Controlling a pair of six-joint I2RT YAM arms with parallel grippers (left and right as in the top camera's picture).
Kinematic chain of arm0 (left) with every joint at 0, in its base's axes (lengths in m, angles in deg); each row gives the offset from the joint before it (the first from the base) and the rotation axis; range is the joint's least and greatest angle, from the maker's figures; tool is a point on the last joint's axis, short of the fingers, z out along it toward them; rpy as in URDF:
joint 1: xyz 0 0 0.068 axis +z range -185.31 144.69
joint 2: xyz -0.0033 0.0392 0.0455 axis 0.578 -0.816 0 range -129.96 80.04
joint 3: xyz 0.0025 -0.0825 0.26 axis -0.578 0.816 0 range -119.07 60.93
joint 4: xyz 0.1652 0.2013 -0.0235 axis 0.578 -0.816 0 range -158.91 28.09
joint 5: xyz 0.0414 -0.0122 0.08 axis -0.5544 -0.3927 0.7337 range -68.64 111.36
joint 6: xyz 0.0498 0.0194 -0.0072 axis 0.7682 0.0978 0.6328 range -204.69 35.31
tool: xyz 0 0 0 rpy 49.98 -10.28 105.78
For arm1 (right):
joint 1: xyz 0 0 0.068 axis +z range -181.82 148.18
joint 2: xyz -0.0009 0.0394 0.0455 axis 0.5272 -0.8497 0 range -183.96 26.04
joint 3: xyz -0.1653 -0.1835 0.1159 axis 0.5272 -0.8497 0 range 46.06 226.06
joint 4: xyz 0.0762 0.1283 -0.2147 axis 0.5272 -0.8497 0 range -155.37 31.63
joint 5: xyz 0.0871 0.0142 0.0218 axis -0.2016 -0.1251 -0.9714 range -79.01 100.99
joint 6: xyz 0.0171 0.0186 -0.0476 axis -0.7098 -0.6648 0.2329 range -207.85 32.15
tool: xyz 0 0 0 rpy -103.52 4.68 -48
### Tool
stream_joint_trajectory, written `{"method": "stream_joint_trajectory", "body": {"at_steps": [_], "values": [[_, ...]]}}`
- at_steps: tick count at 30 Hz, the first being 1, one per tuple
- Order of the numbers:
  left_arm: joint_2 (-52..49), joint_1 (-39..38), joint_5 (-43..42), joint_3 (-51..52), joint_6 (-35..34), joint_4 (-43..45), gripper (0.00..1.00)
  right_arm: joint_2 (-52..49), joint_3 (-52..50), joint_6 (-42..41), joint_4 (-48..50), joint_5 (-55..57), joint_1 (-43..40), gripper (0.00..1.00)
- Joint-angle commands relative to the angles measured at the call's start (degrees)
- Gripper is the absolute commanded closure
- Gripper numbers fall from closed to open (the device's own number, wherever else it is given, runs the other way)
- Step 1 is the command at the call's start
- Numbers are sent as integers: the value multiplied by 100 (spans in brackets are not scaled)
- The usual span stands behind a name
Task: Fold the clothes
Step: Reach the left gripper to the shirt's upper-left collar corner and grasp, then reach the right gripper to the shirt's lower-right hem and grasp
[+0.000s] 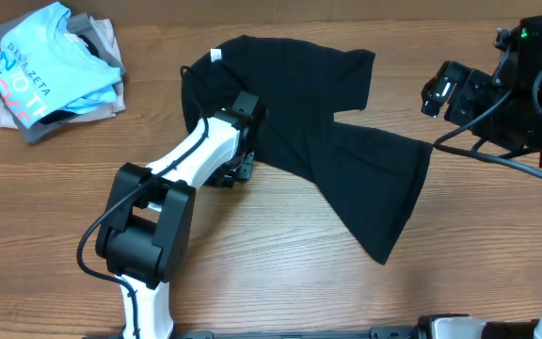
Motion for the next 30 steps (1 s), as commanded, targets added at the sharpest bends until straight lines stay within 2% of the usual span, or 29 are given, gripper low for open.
{"method": "stream_joint_trajectory", "body": {"at_steps": [1, 2, 3, 9, 15, 17, 21, 27, 30], "values": [[-15, -9, 103, -63, 46, 13, 83, -7, -15, -7, 20, 52, -28, 0], [-15, -9, 146, -63, 44, 11, 92, -7, -15, -7, 20, 52, -28, 0], [-15, -9, 210, -66, 44, 7, 96, -7, -17, -7, 22, 50, -28, 0], [-13, -9, 605, -120, 37, -223, 96, -7, -20, -9, 22, 50, -28, 0], [-11, -9, 1429, -756, -809, -1191, 96, -7, -258, -9, 61, -227, -28, 0], [-11, -4, 1447, -1088, -839, -1572, 96, -9, -437, -9, 120, -396, -28, 0], [-11, 2, 1410, -1799, -911, -2415, 96, -9, -1180, -7, 411, -778, -28, 0], [-13, 11, 1381, -2015, -903, -2771, 96, -9, -2302, 330, 1001, -1700, 111, 0], [-13, 52, 1357, -2009, -903, -2800, 96, -9, -2879, 339, 1259, -1735, 308, 0]]}}
